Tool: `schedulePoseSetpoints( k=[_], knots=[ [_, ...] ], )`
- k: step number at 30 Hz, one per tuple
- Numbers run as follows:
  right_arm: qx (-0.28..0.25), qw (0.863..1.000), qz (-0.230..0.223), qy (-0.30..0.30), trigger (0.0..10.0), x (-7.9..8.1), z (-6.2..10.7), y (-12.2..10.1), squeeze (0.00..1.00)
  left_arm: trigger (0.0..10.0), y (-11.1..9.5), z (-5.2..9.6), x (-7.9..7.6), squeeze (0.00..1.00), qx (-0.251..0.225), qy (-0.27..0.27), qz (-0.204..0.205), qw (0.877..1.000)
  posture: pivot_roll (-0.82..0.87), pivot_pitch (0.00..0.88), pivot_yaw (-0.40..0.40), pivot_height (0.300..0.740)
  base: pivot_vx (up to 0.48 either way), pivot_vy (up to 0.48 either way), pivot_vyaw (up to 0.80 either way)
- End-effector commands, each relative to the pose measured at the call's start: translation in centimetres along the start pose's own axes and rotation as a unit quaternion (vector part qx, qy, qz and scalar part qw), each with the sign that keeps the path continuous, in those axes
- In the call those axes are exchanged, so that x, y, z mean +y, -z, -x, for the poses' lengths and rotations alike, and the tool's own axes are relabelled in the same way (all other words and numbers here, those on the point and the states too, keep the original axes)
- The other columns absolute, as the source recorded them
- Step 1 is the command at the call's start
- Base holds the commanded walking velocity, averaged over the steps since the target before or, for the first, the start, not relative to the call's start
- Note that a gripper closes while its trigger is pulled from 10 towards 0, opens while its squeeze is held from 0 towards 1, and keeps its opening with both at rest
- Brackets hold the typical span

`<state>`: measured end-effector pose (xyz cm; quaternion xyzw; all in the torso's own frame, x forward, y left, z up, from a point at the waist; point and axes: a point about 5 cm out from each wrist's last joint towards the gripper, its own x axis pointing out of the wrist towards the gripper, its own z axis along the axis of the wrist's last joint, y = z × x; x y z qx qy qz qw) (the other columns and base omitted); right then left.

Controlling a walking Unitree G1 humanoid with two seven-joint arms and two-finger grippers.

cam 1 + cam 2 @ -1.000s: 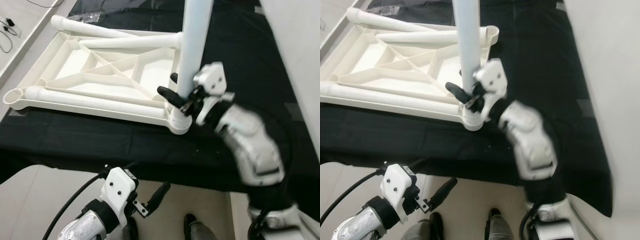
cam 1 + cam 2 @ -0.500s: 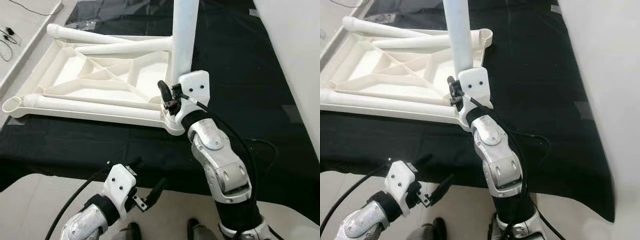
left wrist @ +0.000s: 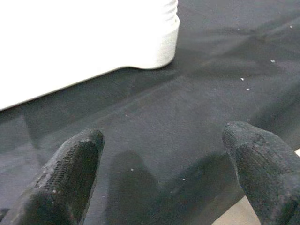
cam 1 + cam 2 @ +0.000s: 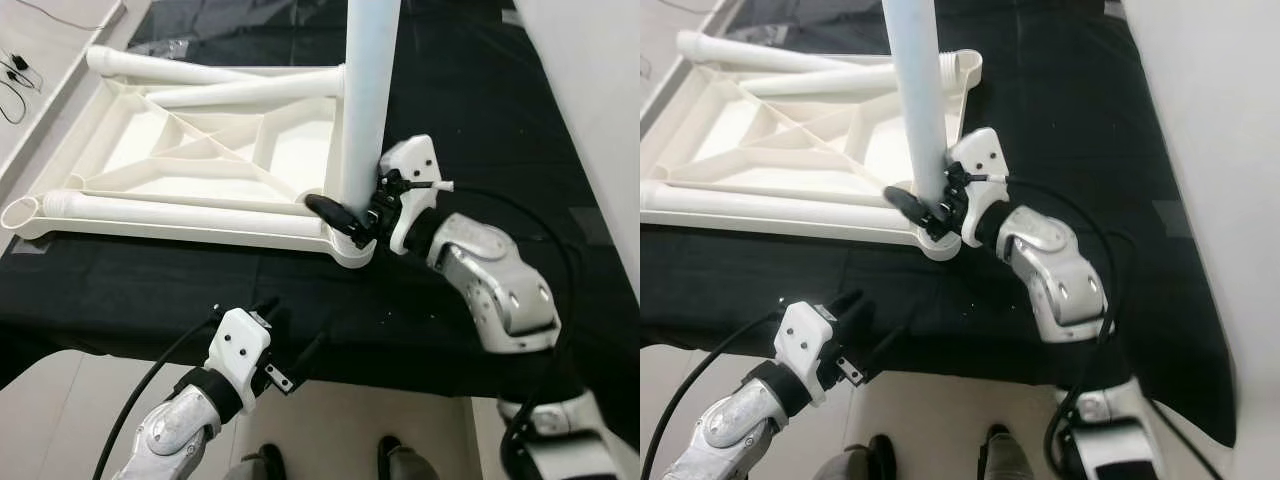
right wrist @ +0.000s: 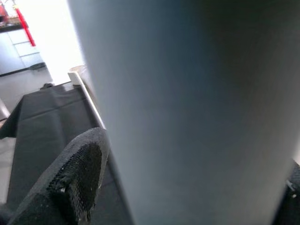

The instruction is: Building children table

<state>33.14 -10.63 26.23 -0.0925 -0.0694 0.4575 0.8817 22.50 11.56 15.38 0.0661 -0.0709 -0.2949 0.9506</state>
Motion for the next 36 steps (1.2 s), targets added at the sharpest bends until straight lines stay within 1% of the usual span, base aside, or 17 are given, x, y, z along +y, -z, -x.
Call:
schedulePoseSetpoints(
  k=[1, 2, 3, 4, 5, 6, 7, 15, 22, 23, 25, 26, 27, 28, 29, 32, 36],
  knots=[
    [0.005, 0.999, -0.004, -0.042, 10.0, 0.7, -0.4, 0.6, 0.0, 10.0, 0.7, 0.4, 0.0, 0.0, 0.013, -0.005, 0.002, 1.0, 0.02, 0.211, 0.064, 0.74, 0.0, 0.0, 0.0],
    [0.013, 0.995, 0.014, -0.098, 10.0, 0.5, -0.4, 0.7, 0.0, 10.0, 0.7, 0.3, 0.0, 0.0, 0.01, -0.005, 0.003, 1.0, 0.03, 0.189, 0.057, 0.74, 0.0, 0.0, 0.0],
    [0.013, 0.995, 0.014, -0.098, 10.0, 0.5, -0.4, 0.7, 0.0, 10.0, 0.7, 0.3, 0.0, 0.0, 0.01, -0.005, 0.003, 1.0, 0.03, 0.189, 0.057, 0.74, 0.0, 0.0, 0.0],
    [0.017, 0.99, 0.026, -0.137, 10.0, 0.4, -0.4, 0.7, 0.0, 10.0, 0.8, 0.3, 0.0, 0.0, 0.008, -0.004, 0.003, 1.0, 0.03, 0.189, 0.057, 0.74, 0.0, 0.0, 0.0],
    [0.023, 0.986, 0.033, -0.162, 5.7, 0.1, -0.6, 0.8, 0.0, 10.0, 0.9, 0.3, 0.0, 0.0, 0.006, -0.004, 0.003, 1.0, 0.04, 0.174, 0.054, 0.74, 0.0, 0.0, 0.0],
    [0.023, 0.986, 0.033, -0.162, 5.7, 0.1, -0.6, 0.8, 0.0, 10.0, 0.9, 0.3, 0.0, 0.0, 0.006, -0.004, 0.003, 1.0, 0.04, 0.174, 0.054, 0.74, 0.0, 0.0, 0.0],
    [0.028, 0.984, 0.035, -0.174, 0.0, -0.3, -0.9, 0.9, 0.0, 10.0, 0.9, 0.3, 0.0, 0.0, 0.005, -0.007, 0.003, 1.0, 0.04, 0.165, 0.05, 0.74, 0.0, 0.0, 0.0],
    [0.051, 0.982, 0.044, -0.176, 0.0, -1.5, -1.4, 1.5, 0.0, 10.0, 1.4, 0.4, 0.2, 0.0, 0.001, -0.024, 0.01, 1.0, 0.04, 0.147, 0.048, 0.74, 0.0, 0.0, 0.0],
    [0.098, 0.991, 0.033, -0.09, 0.0, -1.8, -0.2, 4.3, 0.0, 10.0, 2.0, 0.7, -0.1, 0.0, 0.001, -0.038, 0.022, 0.999, 0.01, 0.152, 0.044, 0.74, 0.0, 0.0, 0.0],
    [0.126, 0.992, -0.017, 0.02, 0.0, -1.0, 0.2, 6.6, 0.0, 10.0, 2.0, 0.9, -0.2, 0.0, 0.002, -0.034, 0.028, 0.999, 0.0, 0.161, 0.037, 0.74, 0.0, 0.0, 0.0],
    [0.126, 0.992, -0.017, 0.02, 0.0, -1.0, 0.2, 6.6, 0.0, 10.0, 2.0, 0.9, -0.2, 0.0, 0.002, -0.034, 0.028, 0.999, 0.0, 0.161, 0.037, 0.74, 0.0, 0.0, 0.0],
    [0.136, 0.971, -0.089, 0.176, 0.0, 1.5, 1.0, 9.1, 0.0, 10.0, 2.0, 1.2, -0.3, 0.0, 0.003, -0.029, 0.032, 0.999, 0.0, 0.174, 0.036, 0.74, 0.0, 0.0, 0.0],
    [0.136, 0.971, -0.089, 0.176, 0.0, 1.5, 1.0, 9.1, 0.0, 10.0, 2.0, 1.2, -0.3, 0.0, 0.003, -0.029, 0.032, 0.999, 0.0, 0.174, 0.036, 0.74, 0.0, 0.0, 0.0],
    [0.165, 0.942, -0.141, 0.254, 0.0, 4.7, 2.1, 11.0, 0.0, 10.0, 2.1, 1.5, -0.2, 0.0, 0.004, -0.032, 0.041, 0.999, 0.0, 0.18, 0.041, 0.74, 0.0, 0.0, 0.0],
    [0.179, 0.926, -0.163, 0.29, 0.0, 7.1, 2.4, 11.8, 0.0, 10.0, 2.2, 1.9, -0.2, 0.0, 0.006, -0.033, 0.051, 0.998, -0.03, 0.183, 0.071, 0.74, 0.0, 0.0, 0.0],
    [0.175, 0.927, -0.151, 0.295, 0.0, 7.7, 2.1, 11.9, 0.0, 10.0, 2.4, 1.9, -0.2, 0.0, 0.008, -0.033, 0.056, 0.998, -0.02, 0.162, 0.083, 0.74, 0.0, 0.0, 0.0],
    [0.165, 0.939, -0.104, 0.285, 0.0, 5.7, 1.0, 12.0, 0.0, 10.0, 2.6, 1.4, 0.1, 0.0, 0.007, -0.028, 0.066, 0.997, -0.02, 0.147, 0.079, 0.74, 0.0, 0.0, 0.0]
  ],
)
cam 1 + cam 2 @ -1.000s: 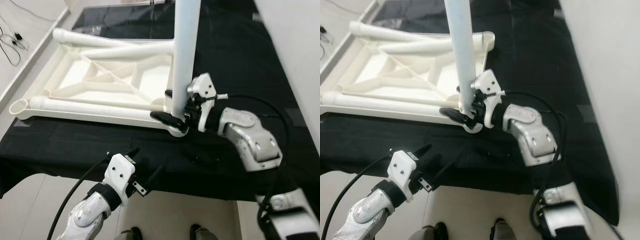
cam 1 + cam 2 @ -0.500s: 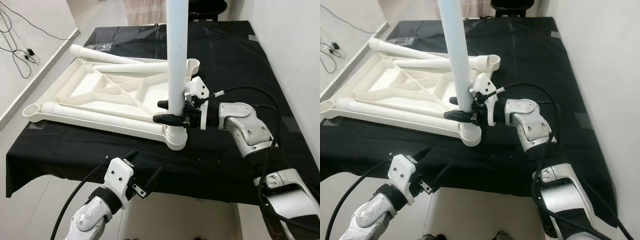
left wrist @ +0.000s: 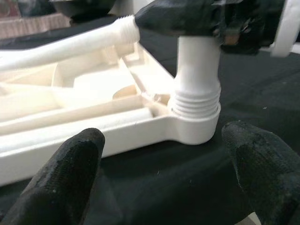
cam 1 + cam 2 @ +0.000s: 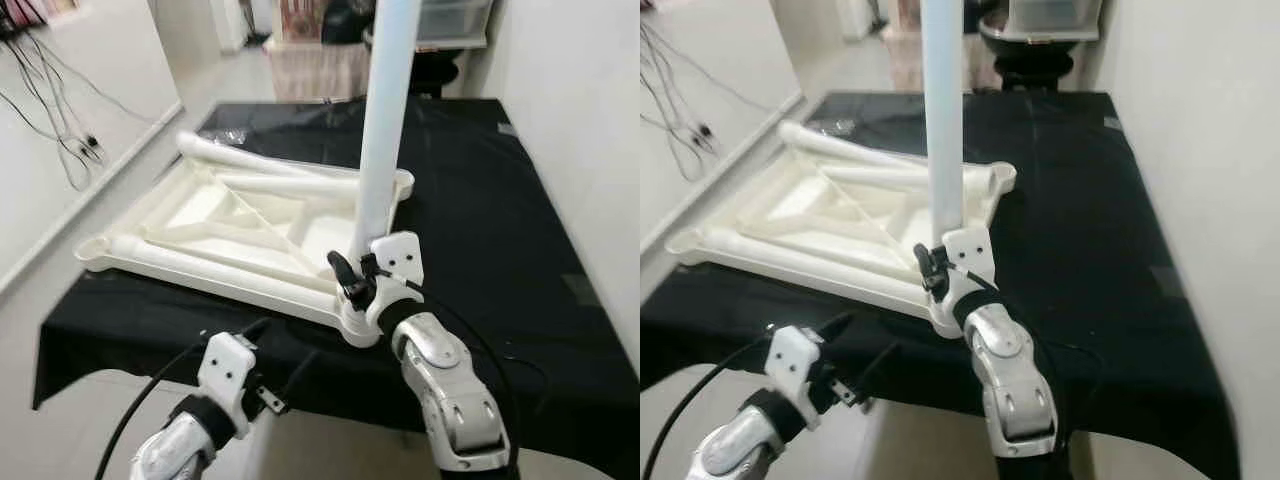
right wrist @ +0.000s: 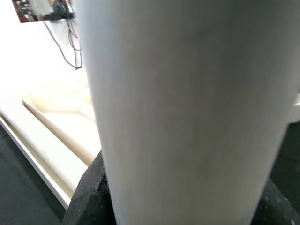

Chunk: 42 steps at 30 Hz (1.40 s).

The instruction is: Building children table

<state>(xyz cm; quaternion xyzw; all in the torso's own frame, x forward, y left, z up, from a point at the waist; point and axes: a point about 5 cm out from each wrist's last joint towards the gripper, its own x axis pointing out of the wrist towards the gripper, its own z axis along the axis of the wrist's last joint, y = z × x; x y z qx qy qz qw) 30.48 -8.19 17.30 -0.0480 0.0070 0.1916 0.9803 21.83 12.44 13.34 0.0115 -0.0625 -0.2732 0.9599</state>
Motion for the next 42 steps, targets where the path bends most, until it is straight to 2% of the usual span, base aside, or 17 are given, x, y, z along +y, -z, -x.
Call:
schedulePoseSetpoints(
  k=[1, 2, 4, 5, 6, 7, 8, 9, 11, 12, 13, 20, 24, 25, 35, 41, 42],
  knots=[
    [0.094, 0.995, -0.015, 0.016, 0.0, -0.8, 0.3, 4.1, 0.0, 10.0, 0.6, 0.2, 0.2, 0.0, 0.013, -0.002, 0.012, 1.0, -0.02, 0.147, 0.079, 0.74, 0.0, 0.0, 0.0],
    [0.087, 0.996, -0.014, 0.012, 10.0, -1.2, -0.3, 3.8, 0.0, 10.0, 0.7, 0.0, 0.2, 0.0, 0.012, -0.004, 0.014, 1.0, -0.02, 0.14, 0.077, 0.74, 0.0, 0.0, 0.0],
    [0.073, 0.997, -0.013, 0.0, 10.0, -1.4, -0.6, 3.1, 0.0, 10.0, 0.8, -0.3, 0.2, 0.0, 0.012, -0.006, 0.012, 1.0, -0.01, 0.135, 0.072, 0.74, 0.0, 0.0, 0.0],
    [0.056, 0.998, -0.017, -0.015, 10.0, -1.5, -0.8, 2.3, 0.71, 10.0, 0.9, -0.5, 0.2, 0.0, 0.011, -0.006, 0.01, 1.0, -0.01, 0.133, 0.072, 0.74, 0.0, 0.0, 0.0],
    [0.056, 0.998, -0.017, -0.015, 10.0, -1.5, -0.8, 2.3, 0.71, 10.0, 0.9, -0.5, 0.2, 0.0, 0.011, -0.006, 0.01, 1.0, -0.01, 0.133, 0.072, 0.74, 0.0, 0.0, 0.0],
    [0.041, 0.998, -0.023, -0.042, 10.0, -1.5, -0.9, 1.7, 1.0, 10.0, 1.0, -0.8, 0.1, 0.0, 0.012, -0.005, 0.008, 1.0, 0.0, 0.127, 0.072, 0.74, 0.0, 0.0, 0.0],
    [0.041, 0.998, -0.023, -0.042, 10.0, -1.5, -0.9, 1.7, 1.0, 10.0, 1.0, -0.8, 0.1, 0.0, 0.012, -0.005, 0.008, 1.0, 0.0, 0.127, 0.072, 0.74, 0.0, 0.0, 0.0],
    [0.002, 0.991, -0.022, -0.129, 10.0, -1.2, -1.0, -0.1, 1.0, 10.0, 1.4, -1.2, 0.3, 0.0, 0.014, -0.002, 0.007, 1.0, 0.03, 0.114, 0.07, 0.74, 0.0, 0.0, 0.0],
    [-0.017, 0.984, -0.003, -0.177, 10.0, -1.4, -0.9, -0.9, 1.0, 10.0, 1.5, -1.4, 0.3, 0.0, 0.014, 0.002, 0.009, 1.0, 0.04, 0.108, 0.062, 0.74, 0.0, 0.0, 0.0],
    [-0.027, 0.978, 0.012, -0.208, 10.0, -1.6, -0.9, -1.4, 0.86, 10.0, 1.6, -1.6, 0.3, 0.0, 0.014, 0.007, 0.012, 1.0, 0.05, 0.107, 0.06, 0.74, 0.0, 0.0, 0.0],
    [-0.029, 0.969, 0.027, -0.245, 10.0, -2.1, -1.0, -1.9, 0.0, 10.0, 1.7, -1.8, 0.3, 0.0, 0.014, 0.011, 0.014, 1.0, 0.05, 0.1, 0.052, 0.74, 0.0, 0.0, 0.0],
    [-0.009, 0.926, 0.083, -0.367, 10.0, -4.1, -2.1, -2.5, 0.0, 10.0, 2.0, -2.4, 0.2, 0.0, 0.012, 0.018, 0.024, 0.999, 0.06, 0.086, 0.045, 0.74, 0.0, 0.0, 0.0],
    [0.004, 0.917, 0.086, -0.389, 9.9, -4.7, -3.0, -2.9, 0.0, 10.0, 2.1, -2.4, 0.1, 0.0, 0.011, 0.018, 0.024, 0.999, 0.06, 0.086, 0.043, 0.74, 0.0, 0.0, 0.0],
    [0.008, 0.916, 0.084, -0.393, 0.0, -4.9, -3.3, -3.0, 0.0, 10.0, 2.1, -2.4, 0.1, 0.0, 0.01, 0.019, 0.024, 0.999, 0.06, 0.084, 0.046, 0.74, 0.0, 0.0, 0.0],
    [0.028, 0.911, 0.071, -0.405, 0.0, -5.5, -4.3, -2.4, 0.0, 10.0, 2.3, -2.3, -0.2, 0.0, 0.008, 0.022, 0.024, 0.999, 0.06, 0.087, 0.043, 0.74, 0.0, 0.0, 0.0],
    [0.094, 0.959, 0.051, -0.263, 0.0, -6.7, -3.3, 1.5, 0.0, 10.0, 2.0, -1.9, -0.5, 0.0, 0.004, 0.021, 0.023, 1.0, 0.06, 0.11, 0.023, 0.74, 0.0, 0.0, 0.0],
    [0.094, 0.959, 0.051, -0.263, 0.0, -6.7, -3.3, 1.5, 0.0, 10.0, 2.0, -1.9, -0.5, 0.0, 0.004, 0.021, 0.023, 1.0, 0.06, 0.11, 0.023, 0.74, 0.0, 0.0, 0.0]
  ],
)
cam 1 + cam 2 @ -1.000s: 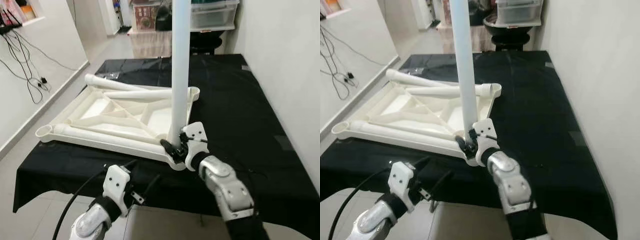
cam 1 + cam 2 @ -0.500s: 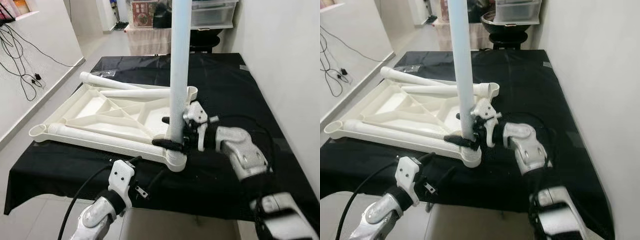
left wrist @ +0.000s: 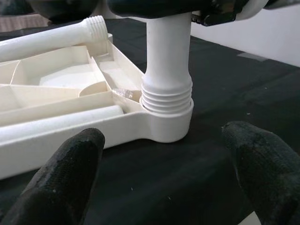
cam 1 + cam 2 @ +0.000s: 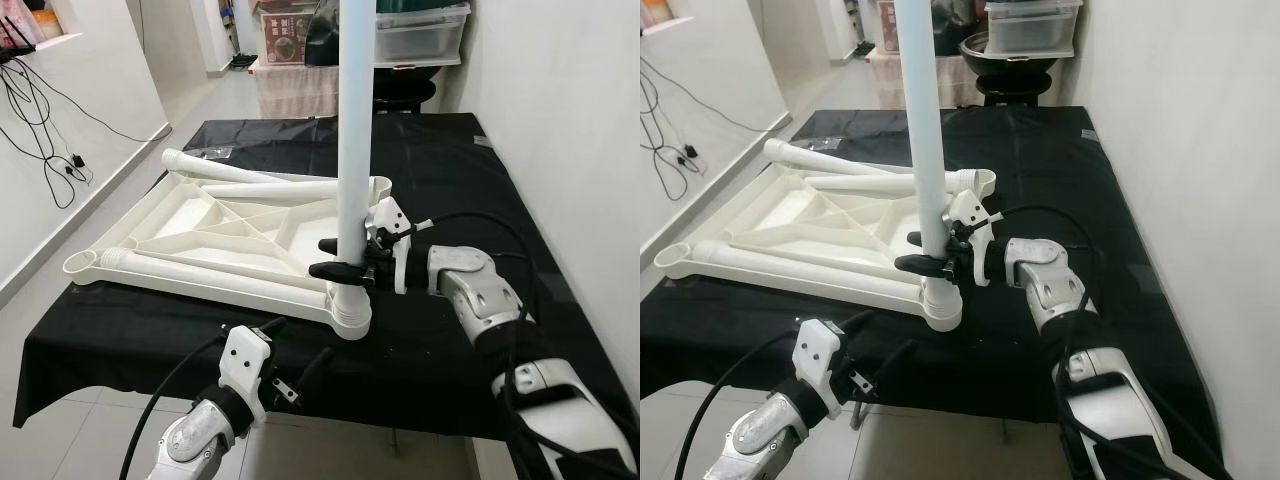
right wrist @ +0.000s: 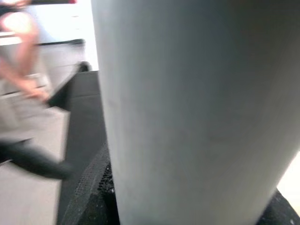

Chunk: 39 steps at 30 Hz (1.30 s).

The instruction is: Building children table

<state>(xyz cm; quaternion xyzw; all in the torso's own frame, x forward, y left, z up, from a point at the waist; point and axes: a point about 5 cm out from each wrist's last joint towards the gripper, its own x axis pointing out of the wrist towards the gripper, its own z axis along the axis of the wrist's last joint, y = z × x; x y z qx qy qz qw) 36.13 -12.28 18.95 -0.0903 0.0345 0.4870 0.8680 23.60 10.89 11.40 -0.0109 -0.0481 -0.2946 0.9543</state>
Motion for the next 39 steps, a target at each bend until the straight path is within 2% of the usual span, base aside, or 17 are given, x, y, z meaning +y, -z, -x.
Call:
schedulePoseSetpoints(
  k=[1, 2, 4, 5, 7, 13, 14, 18, 19, 23, 25, 26, 28, 30, 32, 37, 39],
  knots=[
    [0.083, 0.994, -0.021, 0.068, 0.0, 0.0, 0.7, 3.4, 0.0, 10.0, -0.2, 0.3, -0.1, 0.0, -0.004, 0.0, -0.004, 1.0, 0.06, 0.111, 0.02, 0.74, 0.0, 0.0, 0.0],
    [0.088, 0.993, -0.024, 0.077, 0.0, 0.0, 0.7, 3.7, 0.0, 10.0, -0.2, 0.3, -0.1, 0.0, -0.004, 0.0, -0.004, 1.0, 0.06, 0.111, 0.02, 0.74, 0.0, 0.0, 0.0],
    [0.088, 0.959, -0.108, 0.248, 0.0, 4.9, 0.6, 6.5, 0.0, 10.0, -0.4, 0.7, 0.0, 0.0, -0.005, -0.002, -0.003, 1.0, 0.04, 0.137, 0.049, 0.74, 0.0, 0.0, 0.0],
    [0.088, 0.959, -0.108, 0.248, 0.0, 4.9, 0.6, 6.5, 0.0, 10.0, -0.4, 0.7, 0.0, 0.0, -0.005, -0.002, -0.003, 1.0, 0.04, 0.137, 0.049, 0.74, 0.0, 0.0, 0.0],
    [0.095, 0.924, -0.143, 0.341, 0.0, 6.6, 1.2, 7.3, 0.0, 10.0, -0.5, 0.9, 0.1, 0.0, -0.005, -0.002, 0.001, 1.0, 0.02, 0.125, 0.065, 0.74, 0.0, 0.0, 0.0],
    [0.083, 0.933, -0.118, 0.33, 0.0, 5.6, -0.5, 6.1, 0.0, 10.0, -0.6, 1.3, 0.1, 0.0, -0.003, -0.005, 0.024, 1.0, 0.02, 0.113, 0.07, 0.74, 0.0, 0.0, 0.0],
    [0.069, 0.935, -0.112, 0.329, 10.0, 5.1, -0.9, 5.4, 0.0, 10.0, -0.6, 1.5, -0.1, 0.0, -0.002, -0.001, 0.034, 0.999, 0.02, 0.111, 0.07, 0.74, 0.0, 0.0, 0.0],
    [0.024, 0.942, -0.111, 0.315, 10.0, 4.5, -1.3, 3.5, 0.0, 10.0, -0.7, 2.1, -1.2, 0.0, 0.001, 0.006, 0.053, 0.999, 0.03, 0.105, 0.073, 0.74, 0.0, 0.0, 0.0],
    [0.014, 0.947, -0.111, 0.3, 10.0, 4.5, -1.3, 3.1, 1.0, 10.0, -0.6, 2.1, -1.3, 0.0, 0.001, 0.005, 0.058, 0.998, 0.03, 0.103, 0.072, 0.74, 0.0, 0.0, 0.0],
    [-0.043, 0.971, -0.093, 0.218, 10.0, 3.4, -1.1, 1.2, 1.0, 10.0, -0.5, 1.8, -1.2, 0.0, 0.0, 0.004, 0.06, 0.998, 0.03, 0.098, 0.069, 0.74, 0.0, 0.0, 0.0],
    [-0.048, 0.973, -0.088, 0.205, 10.0, 3.2, -1.0, 1.1, 1.0, 10.0, -0.5, 1.7, -1.2, 0.0, -0.001, 0.004, 0.06, 0.998, 0.03, 0.098, 0.069, 0.74, 0.0, 0.0, 0.0],
    [-0.053, 0.981, -0.073, 0.174, 10.0, 2.7, -0.8, 0.8, 0.0, 10.0, -0.5, 1.6, -1.1, 0.0, -0.001, 0.007, 0.062, 0.998, 0.04, 0.094, 0.067, 0.74, 0.0, 0.0, 0.0],
    [-0.05, 0.988, -0.054, 0.137, 10.0, 2.2, -0.6, 0.5, 0.0, 10.0, -0.4, 1.4, -1.1, 0.0, -0.001, 0.012, 0.062, 0.998, 0.04, 0.091, 0.062, 0.74, 0.0, 0.0, 0.0],
    [-0.022, 0.999, -0.005, 0.048, 10.0, 1.7, -0.1, 0.5, 0.0, 10.0, -0.3, 1.1, -1.1, 0.0, -0.001, 0.02, 0.066, 0.998, 0.05, 0.087, 0.059, 0.74, 0.0, 0.0, 0.0],
    [-0.022, 0.999, -0.005, 0.048, 10.0, 1.7, -0.1, 0.5, 0.0, 10.0, -0.3, 1.1, -1.1, 0.0, -0.001, 0.02, 0.066, 0.998, 0.05, 0.087, 0.059, 0.74, 0.0, 0.0, 0.0],
    [0.023, 0.997, 0.023, -0.072, 10.0, 2.2, 0.0, 1.2, 0.0, 10.0, -0.2, 0.8, -1.2, 0.0, -0.002, 0.024, 0.066, 0.998, 0.06, 0.085, 0.058, 0.74, 0.0, 0.0, 0.0],
    [0.028, 0.996, 0.022, -0.086, 10.0, 2.0, -0.2, 1.3, 0.0, 10.0, -0.2, 0.8, -1.2, 0.0, -0.002, 0.025, 0.066, 0.998, 0.06, 0.084, 0.057, 0.74, 0.0, 0.0, 0.0]
  ],
)
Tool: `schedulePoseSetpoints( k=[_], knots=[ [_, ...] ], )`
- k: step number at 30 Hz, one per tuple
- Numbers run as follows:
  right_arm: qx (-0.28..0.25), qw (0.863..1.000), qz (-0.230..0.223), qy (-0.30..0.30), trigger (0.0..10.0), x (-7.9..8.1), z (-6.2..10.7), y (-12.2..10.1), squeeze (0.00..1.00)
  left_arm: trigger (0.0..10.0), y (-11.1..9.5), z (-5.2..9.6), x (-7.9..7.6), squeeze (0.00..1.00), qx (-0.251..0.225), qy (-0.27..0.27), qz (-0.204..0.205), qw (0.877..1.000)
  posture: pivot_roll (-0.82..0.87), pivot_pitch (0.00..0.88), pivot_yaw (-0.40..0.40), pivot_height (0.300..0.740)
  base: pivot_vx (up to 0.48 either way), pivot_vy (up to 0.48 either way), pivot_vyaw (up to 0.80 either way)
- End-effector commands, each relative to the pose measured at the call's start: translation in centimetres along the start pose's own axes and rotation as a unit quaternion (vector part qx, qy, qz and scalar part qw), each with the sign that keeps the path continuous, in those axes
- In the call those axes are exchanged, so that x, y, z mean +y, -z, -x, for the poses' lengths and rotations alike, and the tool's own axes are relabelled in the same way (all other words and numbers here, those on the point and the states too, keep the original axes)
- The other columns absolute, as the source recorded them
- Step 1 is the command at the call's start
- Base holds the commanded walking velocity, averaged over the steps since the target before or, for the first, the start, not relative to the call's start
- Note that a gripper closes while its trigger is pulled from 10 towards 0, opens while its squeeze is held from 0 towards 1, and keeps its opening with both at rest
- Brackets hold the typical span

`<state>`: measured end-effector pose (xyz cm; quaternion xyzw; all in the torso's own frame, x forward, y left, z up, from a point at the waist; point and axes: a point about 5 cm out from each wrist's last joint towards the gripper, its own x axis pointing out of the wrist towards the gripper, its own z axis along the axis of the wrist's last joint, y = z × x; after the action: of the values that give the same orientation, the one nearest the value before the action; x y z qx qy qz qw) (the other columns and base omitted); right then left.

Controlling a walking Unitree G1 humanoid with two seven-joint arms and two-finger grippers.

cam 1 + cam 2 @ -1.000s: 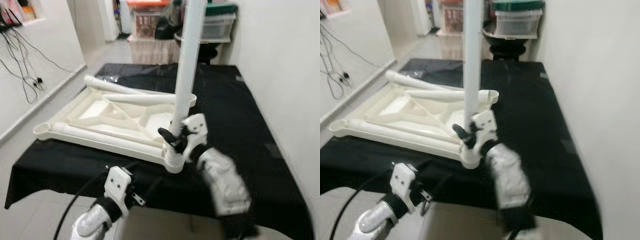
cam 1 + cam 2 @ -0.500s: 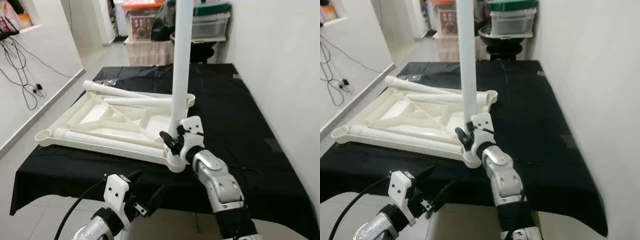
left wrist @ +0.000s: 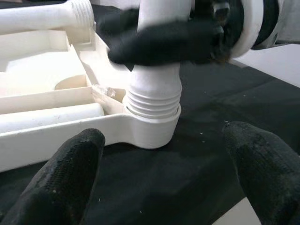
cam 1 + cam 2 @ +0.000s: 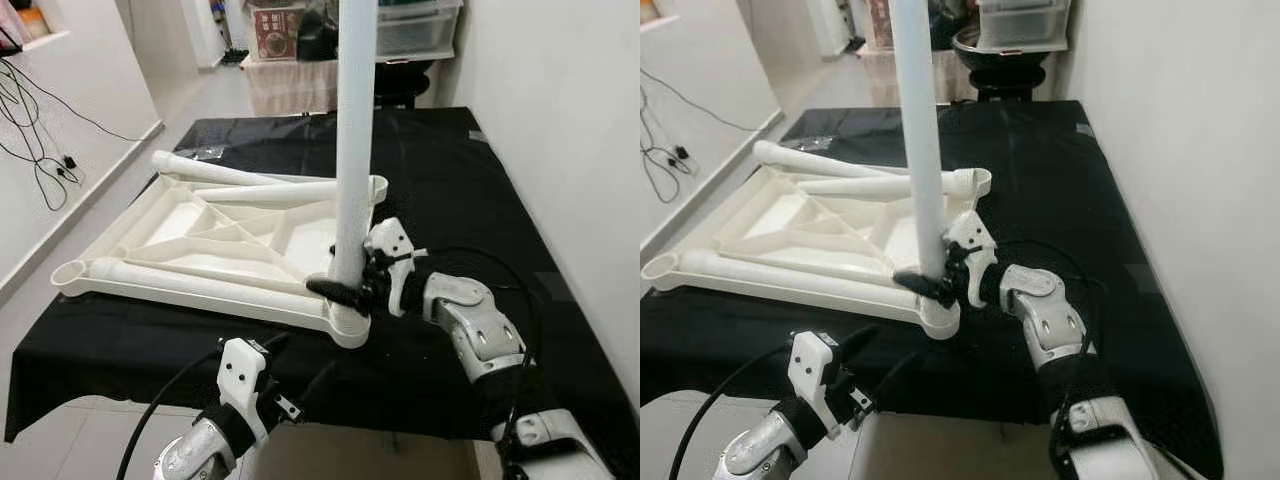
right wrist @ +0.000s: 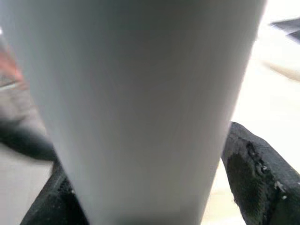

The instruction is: Building children table

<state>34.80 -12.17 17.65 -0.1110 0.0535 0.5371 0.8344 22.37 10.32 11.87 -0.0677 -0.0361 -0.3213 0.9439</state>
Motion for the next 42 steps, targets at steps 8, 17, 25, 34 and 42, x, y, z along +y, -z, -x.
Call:
schedulePoseSetpoints(
  k=[8, 17, 25, 34, 42],
  knots=[
    [-0.024, 0.996, -0.02, -0.083, 0.0, -0.2, -1.3, -0.5, 0.0, 10.0, 0.5, 0.0, 0.0, 0.0, 0.002, 0.001, 0.008, 1.0, 0.07, 0.088, 0.057, 0.74, 0.0, 0.0, 0.0],
    [-0.017, 1.0, -0.011, -0.004, 0.0, -1.1, -0.7, 0.7, 0.0, 10.0, 0.5, -0.2, 0.0, 0.0, 0.002, 0.003, 0.01, 1.0, 0.05, 0.094, 0.058, 0.74, 0.0, 0.0, 0.0],
    [0.035, 0.884, -0.124, 0.448, 0.0, 1.6, 0.6, 5.8, 0.0, 10.0, 0.3, -0.1, 0.3, 0.0, -0.002, -0.002, 0.008, 1.0, 0.02, 0.115, 0.05, 0.74, 0.0, 0.0, 0.0],
    [0.026, 0.925, -0.086, 0.37, 2.5, 3.6, -3.2, 4.9, 0.0, 10.0, 0.4, -0.6, 0.7, 0.0, 0.0, 0.004, 0.007, 1.0, 0.02, 0.085, 0.06, 0.74, 0.0, 0.0, 0.0],
    [-0.049, 0.977, -0.07, 0.195, 10.0, 4.9, -4.2, 1.3, 1.0, 10.0, 0.4, -0.6, 0.8, 0.0, -0.004, -0.006, 0.006, 1.0, 0.03, 0.067, 0.05, 0.74, 0.0, 0.0, 0.0]
  ],
)
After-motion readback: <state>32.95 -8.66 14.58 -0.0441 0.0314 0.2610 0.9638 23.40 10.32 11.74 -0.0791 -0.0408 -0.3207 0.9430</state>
